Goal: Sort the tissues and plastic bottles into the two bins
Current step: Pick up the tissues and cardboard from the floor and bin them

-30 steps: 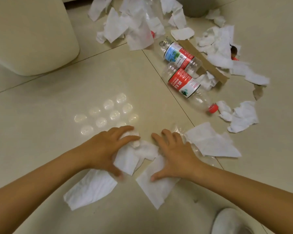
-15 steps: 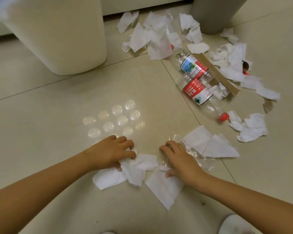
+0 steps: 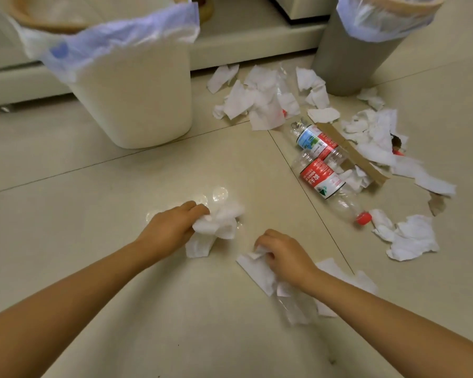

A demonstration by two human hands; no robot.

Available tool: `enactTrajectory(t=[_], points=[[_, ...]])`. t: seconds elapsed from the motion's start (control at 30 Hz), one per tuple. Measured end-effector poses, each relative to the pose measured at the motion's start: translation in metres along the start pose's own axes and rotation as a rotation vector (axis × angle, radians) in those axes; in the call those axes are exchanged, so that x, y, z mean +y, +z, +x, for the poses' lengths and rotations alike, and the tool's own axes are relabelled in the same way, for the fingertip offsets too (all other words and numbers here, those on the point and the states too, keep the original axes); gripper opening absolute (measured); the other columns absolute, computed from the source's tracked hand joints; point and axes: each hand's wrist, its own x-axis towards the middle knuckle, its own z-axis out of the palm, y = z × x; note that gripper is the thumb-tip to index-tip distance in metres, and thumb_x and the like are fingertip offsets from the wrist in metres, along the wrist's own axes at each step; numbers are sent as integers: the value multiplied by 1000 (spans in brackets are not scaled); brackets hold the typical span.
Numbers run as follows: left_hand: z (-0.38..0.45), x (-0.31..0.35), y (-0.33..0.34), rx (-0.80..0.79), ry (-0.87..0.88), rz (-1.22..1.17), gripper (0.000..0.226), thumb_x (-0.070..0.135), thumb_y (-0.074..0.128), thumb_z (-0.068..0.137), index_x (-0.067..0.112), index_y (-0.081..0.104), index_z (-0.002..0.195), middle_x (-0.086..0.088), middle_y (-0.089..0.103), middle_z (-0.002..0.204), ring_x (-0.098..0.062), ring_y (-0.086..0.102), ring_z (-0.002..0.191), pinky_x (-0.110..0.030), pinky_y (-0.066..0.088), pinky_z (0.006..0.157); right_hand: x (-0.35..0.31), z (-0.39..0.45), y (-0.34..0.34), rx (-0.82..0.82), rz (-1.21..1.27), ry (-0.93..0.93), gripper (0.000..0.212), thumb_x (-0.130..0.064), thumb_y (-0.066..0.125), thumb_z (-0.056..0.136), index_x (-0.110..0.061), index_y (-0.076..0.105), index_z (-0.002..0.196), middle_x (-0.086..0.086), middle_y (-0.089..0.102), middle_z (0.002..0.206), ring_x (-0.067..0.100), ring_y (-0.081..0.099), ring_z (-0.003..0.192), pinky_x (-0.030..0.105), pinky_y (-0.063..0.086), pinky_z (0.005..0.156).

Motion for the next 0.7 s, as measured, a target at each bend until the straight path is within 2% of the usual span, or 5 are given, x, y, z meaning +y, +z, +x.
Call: enactTrajectory(t=[0.1,0.23,0.43,0.57,0.7], points=[[12,0,-34,174,-124,-137,20,22,47,96,29,55,114,8,57,104,-18,58,84,-36,51,70,-20,29,-43,155,294,87,30,9,53,74,-16,70,80,-3,64,87,5,58,80,14,42,71],[28,6,-90,368,-248,-383,26,18,56,92,29,57,116,7,57,107,-17,59,89,-39,59,65,-56,67,-111,320,546,82,32,11,58,75,-19,69,74,-10,66,83,-7,58,77,3,41,68],[55,16,-181,716,-79,-300,30,10,61,89,18,62,117,0,63,113,-15,57,103,-30,47,89,-123,122,-191,557,769,42,24,6,62,79,-16,70,77,-10,65,75,3,57,68,20,50,65],[79,13,-237,897,-141,-282,34,5,59,88,20,66,117,-2,62,116,-11,52,102,-20,37,86,-169,156,-216,616,863,6,18,5,61,79,-10,69,78,-6,63,70,4,56,63,24,53,64],[101,-6,-273,1014,-214,-284,38,2,56,85,22,70,114,-5,63,116,-22,58,103,-29,48,85,-207,184,-226,656,960,3,19,4,60,80,-10,70,76,-5,64,70,9,58,66,28,52,63]])
